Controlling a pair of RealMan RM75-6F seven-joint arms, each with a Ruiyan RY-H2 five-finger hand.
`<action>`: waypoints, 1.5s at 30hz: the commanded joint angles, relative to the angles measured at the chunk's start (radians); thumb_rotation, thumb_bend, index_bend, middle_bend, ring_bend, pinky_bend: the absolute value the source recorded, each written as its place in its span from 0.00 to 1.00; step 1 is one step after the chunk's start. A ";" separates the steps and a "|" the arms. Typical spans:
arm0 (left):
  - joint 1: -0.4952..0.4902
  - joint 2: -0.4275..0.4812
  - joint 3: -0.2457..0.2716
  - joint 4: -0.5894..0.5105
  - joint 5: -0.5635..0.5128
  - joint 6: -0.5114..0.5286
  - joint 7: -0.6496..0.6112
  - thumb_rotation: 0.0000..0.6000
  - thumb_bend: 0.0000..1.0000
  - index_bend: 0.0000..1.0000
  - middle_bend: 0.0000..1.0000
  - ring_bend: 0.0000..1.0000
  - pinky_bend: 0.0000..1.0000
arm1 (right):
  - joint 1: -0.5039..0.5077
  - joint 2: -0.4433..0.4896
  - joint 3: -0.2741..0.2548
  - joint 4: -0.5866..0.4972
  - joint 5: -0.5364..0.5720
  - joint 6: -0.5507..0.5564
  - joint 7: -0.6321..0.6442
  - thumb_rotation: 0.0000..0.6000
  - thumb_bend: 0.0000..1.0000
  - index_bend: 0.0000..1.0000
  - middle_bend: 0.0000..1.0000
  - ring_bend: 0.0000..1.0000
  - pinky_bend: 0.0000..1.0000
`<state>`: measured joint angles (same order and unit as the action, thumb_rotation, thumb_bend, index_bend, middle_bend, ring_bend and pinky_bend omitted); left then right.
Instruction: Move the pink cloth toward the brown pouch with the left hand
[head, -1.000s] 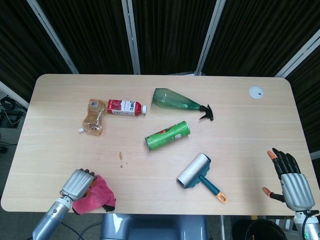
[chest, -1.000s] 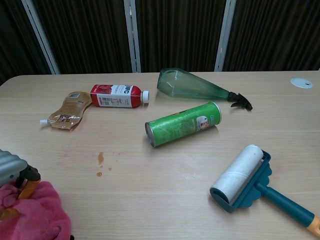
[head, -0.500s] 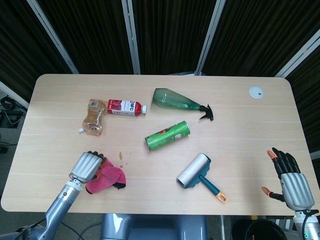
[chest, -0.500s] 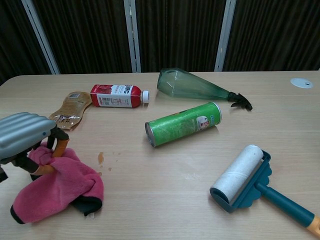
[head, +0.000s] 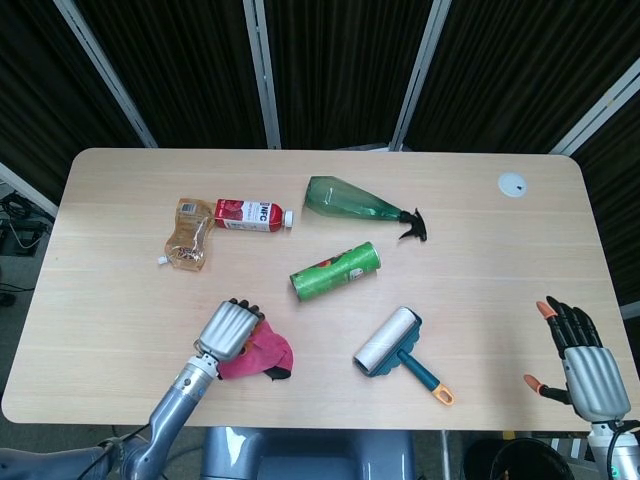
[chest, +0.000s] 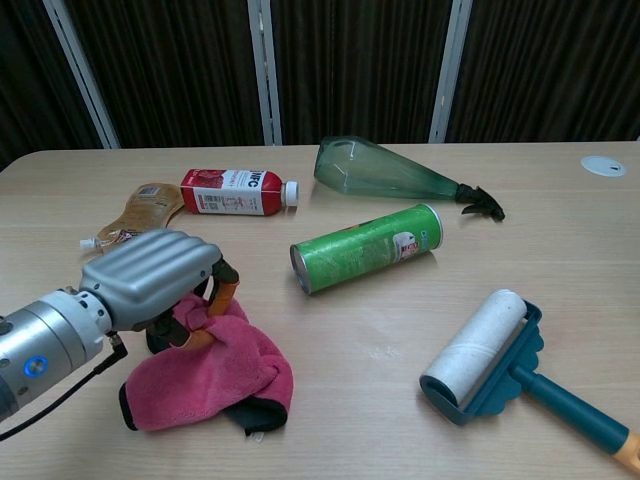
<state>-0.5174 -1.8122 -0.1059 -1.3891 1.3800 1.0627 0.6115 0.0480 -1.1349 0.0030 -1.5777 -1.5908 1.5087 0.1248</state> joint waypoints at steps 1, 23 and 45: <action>-0.019 -0.026 -0.002 0.051 0.009 0.003 -0.011 1.00 0.52 0.76 0.51 0.44 0.53 | 0.000 0.001 0.001 -0.002 0.003 -0.002 0.005 1.00 0.00 0.00 0.00 0.00 0.01; -0.028 0.099 -0.064 0.297 -0.055 0.027 -0.170 1.00 0.52 0.76 0.51 0.44 0.53 | 0.000 0.002 0.000 -0.006 -0.003 0.000 0.000 1.00 0.00 0.00 0.00 0.00 0.01; -0.053 -0.019 -0.019 0.181 -0.044 0.041 -0.150 1.00 0.52 0.76 0.51 0.44 0.53 | 0.001 0.004 0.001 -0.004 -0.001 -0.003 0.007 1.00 0.00 0.00 0.00 0.00 0.01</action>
<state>-0.5645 -1.8158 -0.1314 -1.1941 1.3300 1.1004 0.4539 0.0488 -1.1312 0.0042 -1.5821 -1.5925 1.5061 0.1311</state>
